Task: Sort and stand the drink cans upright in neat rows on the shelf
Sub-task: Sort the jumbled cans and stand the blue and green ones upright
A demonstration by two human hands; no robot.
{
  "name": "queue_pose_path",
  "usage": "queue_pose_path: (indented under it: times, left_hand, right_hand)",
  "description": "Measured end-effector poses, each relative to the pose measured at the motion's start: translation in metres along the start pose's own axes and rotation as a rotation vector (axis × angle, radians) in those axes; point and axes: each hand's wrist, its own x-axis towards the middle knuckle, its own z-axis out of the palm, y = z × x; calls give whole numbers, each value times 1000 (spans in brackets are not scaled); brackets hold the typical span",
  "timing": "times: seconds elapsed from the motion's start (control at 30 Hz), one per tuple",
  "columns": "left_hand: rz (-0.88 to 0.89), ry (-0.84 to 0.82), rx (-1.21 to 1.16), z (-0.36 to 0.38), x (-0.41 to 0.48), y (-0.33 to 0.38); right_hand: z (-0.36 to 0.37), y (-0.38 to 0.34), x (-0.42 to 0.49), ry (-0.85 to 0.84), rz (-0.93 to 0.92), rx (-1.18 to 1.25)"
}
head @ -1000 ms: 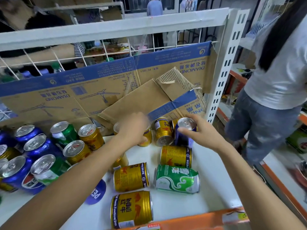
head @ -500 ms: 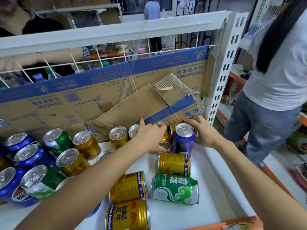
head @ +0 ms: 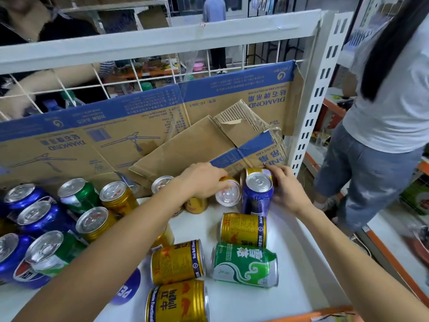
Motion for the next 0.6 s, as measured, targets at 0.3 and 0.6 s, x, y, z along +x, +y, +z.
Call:
queue_pose_path:
  times: [0.3,0.6]
  left_hand:
    - [-139,151,42,12,3,-9]
    - [-131,385,37,10,-10,9]
  right_hand:
    - [7,11,-18,113,240,306]
    - [7,4,-18,131,268,126]
